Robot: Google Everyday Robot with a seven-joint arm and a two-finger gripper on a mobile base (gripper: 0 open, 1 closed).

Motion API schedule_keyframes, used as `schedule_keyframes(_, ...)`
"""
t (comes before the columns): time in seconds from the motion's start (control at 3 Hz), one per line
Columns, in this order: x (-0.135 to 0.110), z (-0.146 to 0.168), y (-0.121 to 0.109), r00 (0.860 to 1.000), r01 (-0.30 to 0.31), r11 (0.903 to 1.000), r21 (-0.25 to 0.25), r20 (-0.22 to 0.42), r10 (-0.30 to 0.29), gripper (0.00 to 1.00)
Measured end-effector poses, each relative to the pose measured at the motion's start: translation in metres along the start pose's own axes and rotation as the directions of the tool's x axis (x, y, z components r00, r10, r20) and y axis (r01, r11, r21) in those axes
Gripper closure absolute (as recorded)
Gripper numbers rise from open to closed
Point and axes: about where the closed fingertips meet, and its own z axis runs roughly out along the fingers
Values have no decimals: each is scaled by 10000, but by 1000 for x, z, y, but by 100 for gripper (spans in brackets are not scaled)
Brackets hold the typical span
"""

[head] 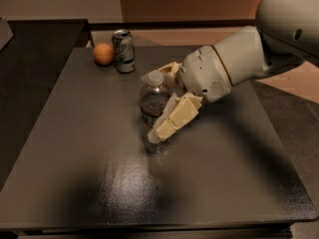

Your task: Knock water bottle over

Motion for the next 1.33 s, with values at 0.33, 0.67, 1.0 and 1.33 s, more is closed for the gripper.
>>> schedule_keyframes(0.33,-1,2,-5,9995,45,10000,81,313,-48,41)
schedule_keyframes(0.67,-5,-5,-7,9987,187,9994,279,463,-200,64)
schedule_keyframes(1.0,-18,-27,-8,9982,593,9958,704,52,-598,87)
schedule_keyframes(1.33,-28,-47,-12,9879,927,9886,1189,-1346,-765,100)
